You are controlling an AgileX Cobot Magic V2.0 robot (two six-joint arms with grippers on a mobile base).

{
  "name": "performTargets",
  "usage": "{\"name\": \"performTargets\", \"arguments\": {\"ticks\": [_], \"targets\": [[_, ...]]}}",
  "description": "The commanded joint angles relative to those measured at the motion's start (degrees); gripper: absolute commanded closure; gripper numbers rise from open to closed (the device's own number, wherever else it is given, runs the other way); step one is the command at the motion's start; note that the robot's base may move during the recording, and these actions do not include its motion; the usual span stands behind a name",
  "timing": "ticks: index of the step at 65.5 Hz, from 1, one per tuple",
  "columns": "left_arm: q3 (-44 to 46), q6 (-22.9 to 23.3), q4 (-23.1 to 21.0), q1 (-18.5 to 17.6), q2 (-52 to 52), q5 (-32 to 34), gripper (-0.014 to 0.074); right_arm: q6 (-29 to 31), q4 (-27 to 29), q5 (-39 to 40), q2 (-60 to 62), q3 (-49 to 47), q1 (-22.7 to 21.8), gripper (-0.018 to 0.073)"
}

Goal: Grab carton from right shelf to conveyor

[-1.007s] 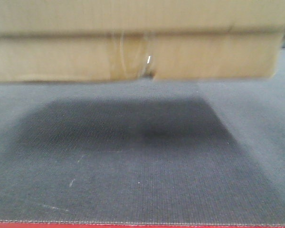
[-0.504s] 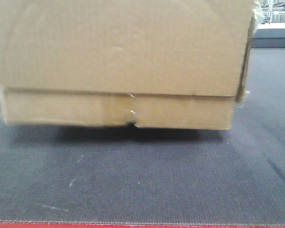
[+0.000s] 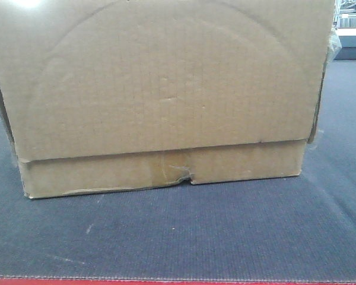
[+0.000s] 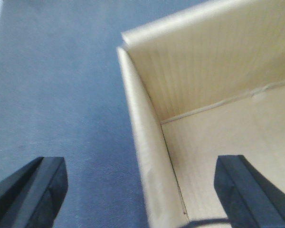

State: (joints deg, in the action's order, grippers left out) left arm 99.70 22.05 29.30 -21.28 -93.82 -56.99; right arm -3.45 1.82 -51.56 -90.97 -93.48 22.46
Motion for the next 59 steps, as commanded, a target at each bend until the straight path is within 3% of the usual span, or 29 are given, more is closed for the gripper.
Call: {"name": "performTargets", "arguments": {"ticks": [1, 12, 20, 32, 41, 49, 59], "targets": [[0.46, -0.33, -0.68, 0.03, 4.69, -1.07, 0.008, 0.33, -0.35, 1.0, 3.66, -1.68, -1.48, 0.0151], [-2.6, -1.09, -0.54, 0.03, 12.4, -1.74, 0.0091, 0.33, -0.78, -1.93, 8.86, -1.78, -6.56, 0.0452], [-9.89, -1.09, -0.54, 0.03, 18.57, 0.89, 0.0229, 0.33, -1.33, -3.3, 12.46, 0.58, -11.7, 0.0636], [-25.69, 1.43, -0.66, 0.32, 27.71, 11.38, 0.0635, 0.33, -2.35, 0.31, 18.84, 11.61, -17.09, 0.0626], [-36.17, 7.73, -1.63, 4.33, 33.53, 19.85, 0.0596, 0.33, -2.98, 6.86, 24.92, 24.07, -17.36, 0.0626], [-45.74, 8.06, -6.45, 9.7, 38.34, 25.55, 0.0596, 0.33, -2.98, 13.72, 31.04, 35.51, -17.36, 0.0626], [-55.6, 7.96, -5.87, 13.15, 44.56, 29.46, 0.0596, 0.33, -2.98, 21.21, 39.9, 47.77, -17.36, 0.0626]]}}
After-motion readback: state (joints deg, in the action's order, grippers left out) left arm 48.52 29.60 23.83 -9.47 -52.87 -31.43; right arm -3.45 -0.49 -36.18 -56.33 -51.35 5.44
